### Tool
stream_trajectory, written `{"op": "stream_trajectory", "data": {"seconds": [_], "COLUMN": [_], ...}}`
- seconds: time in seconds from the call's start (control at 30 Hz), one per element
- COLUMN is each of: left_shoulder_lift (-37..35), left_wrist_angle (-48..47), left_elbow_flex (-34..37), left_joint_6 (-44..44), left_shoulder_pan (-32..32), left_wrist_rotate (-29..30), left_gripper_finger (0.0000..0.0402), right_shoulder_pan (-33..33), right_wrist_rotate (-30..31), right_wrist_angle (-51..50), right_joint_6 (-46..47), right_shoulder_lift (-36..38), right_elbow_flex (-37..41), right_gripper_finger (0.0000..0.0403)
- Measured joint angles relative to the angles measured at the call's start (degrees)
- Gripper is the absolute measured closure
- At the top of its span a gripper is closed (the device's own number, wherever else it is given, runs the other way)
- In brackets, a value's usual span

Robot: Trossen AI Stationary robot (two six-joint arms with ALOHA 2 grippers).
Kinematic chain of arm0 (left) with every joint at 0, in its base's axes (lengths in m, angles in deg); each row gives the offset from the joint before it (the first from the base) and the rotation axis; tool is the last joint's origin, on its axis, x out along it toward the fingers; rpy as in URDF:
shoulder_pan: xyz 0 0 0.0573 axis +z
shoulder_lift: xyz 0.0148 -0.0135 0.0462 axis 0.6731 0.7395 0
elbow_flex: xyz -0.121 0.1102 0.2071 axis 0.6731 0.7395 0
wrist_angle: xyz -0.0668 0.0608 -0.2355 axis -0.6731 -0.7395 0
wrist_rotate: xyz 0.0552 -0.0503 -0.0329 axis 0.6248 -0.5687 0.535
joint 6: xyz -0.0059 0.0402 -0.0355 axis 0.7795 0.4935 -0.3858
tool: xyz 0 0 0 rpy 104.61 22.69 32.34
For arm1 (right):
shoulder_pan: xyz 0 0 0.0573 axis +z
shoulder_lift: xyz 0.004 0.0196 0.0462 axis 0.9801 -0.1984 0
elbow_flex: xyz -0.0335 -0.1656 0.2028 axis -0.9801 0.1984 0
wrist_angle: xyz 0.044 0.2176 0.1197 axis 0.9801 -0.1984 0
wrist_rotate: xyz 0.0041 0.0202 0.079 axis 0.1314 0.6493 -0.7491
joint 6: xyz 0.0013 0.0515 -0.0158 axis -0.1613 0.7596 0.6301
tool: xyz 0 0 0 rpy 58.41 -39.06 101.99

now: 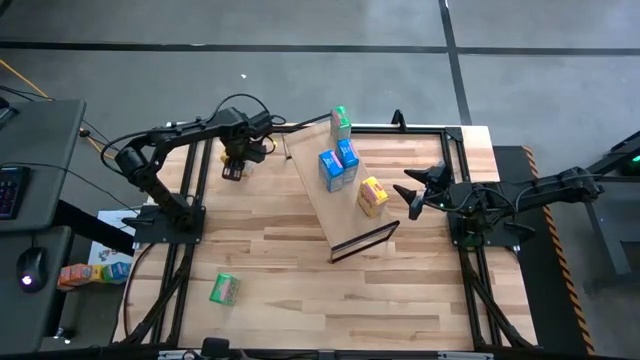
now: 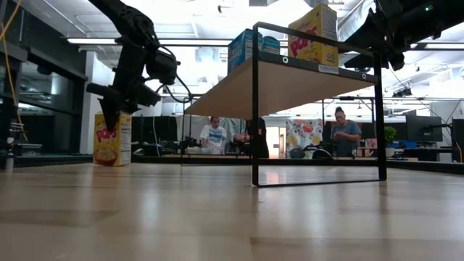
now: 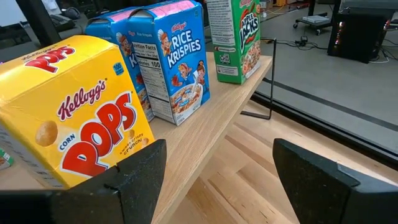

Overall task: Stack cereal on shelf
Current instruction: Put the yellow cereal box on the shelf aligned with the other yellow cereal box

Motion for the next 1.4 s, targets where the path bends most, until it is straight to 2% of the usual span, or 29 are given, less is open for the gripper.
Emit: {"op": "stream_trajectory", "data": {"seconds": [0.47,0.9,1.4], "left_shoulder_lift": [-0.3,-0.3,-0.3], "left_wrist_angle": [-3.1,-6.0,-16.1], "left_elbow_flex": [-0.4,-7.3,-14.7], "left_joint_6": [0.0,-1.3,-11.7], "left_shoulder_pan": [-1.3,-3.9,-13.7], "left_wrist_rotate": [0.1,0.0,-0.5], "left_gripper_finger": [0.0257,0.0257,0.0257], "right_shoulder_pan": [0.0,0.0,0.0], "right_wrist_rotate": [0.1,0.6,-2.5], "right_wrist_angle": [0.4,0.4,3.1], "right_joint_6": [0.4,0.1,-2.1], "right_shoulder_lift": [0.0,-0.1,-0.3], "right_elbow_flex": [0.0,0.0,0.0], "right_gripper_finger": [0.0116,0.0116,0.0116]}}
